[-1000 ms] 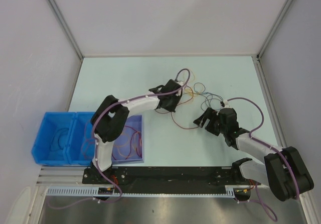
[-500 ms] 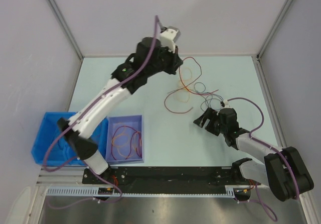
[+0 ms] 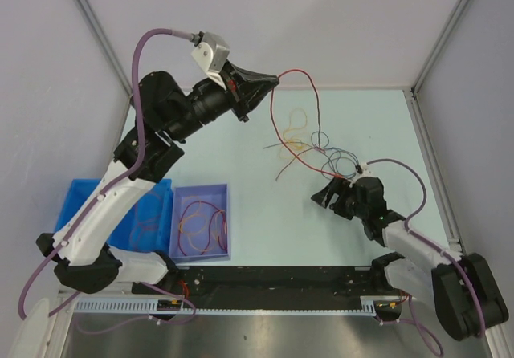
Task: Untangle the cables
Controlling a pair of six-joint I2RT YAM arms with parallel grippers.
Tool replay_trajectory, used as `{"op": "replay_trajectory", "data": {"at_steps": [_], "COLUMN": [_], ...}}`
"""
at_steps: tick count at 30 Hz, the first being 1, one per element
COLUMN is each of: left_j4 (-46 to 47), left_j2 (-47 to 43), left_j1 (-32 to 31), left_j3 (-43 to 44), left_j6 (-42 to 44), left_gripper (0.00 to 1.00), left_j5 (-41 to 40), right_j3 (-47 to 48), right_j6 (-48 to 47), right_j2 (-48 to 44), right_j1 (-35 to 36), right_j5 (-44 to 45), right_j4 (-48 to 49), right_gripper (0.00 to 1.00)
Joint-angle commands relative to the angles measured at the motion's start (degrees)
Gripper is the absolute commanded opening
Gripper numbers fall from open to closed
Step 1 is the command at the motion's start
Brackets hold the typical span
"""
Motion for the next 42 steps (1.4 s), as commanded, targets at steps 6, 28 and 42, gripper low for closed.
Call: {"op": "replay_trajectory", "data": {"at_steps": [6,28,42], "left_j4": [1.72,2.34,2.87], "left_j2": [-3.02,-8.12,-7.95], "left_j1": [-0.22,0.65,1.80], "left_j3": [-5.75,-12.89,-13.41], "left_j6": [3.46,3.81,3.55], "left_gripper": [0.00,0.00,0.00], "left_j5": [-1.28,-4.18,-4.09], "right_j3": [5.76,21.84,25.27], "right_j6": [-4.12,-17.21,-18.71], "right_j2": [-28.43,-11.41,-2.09], "right_j1": [2.64,4.40,5.54], "right_j5": [-2.17,-4.10,-7.08], "right_j4": [-19.21,-4.21,2.03], "right_gripper": [0.91,0.90,0.49]}}
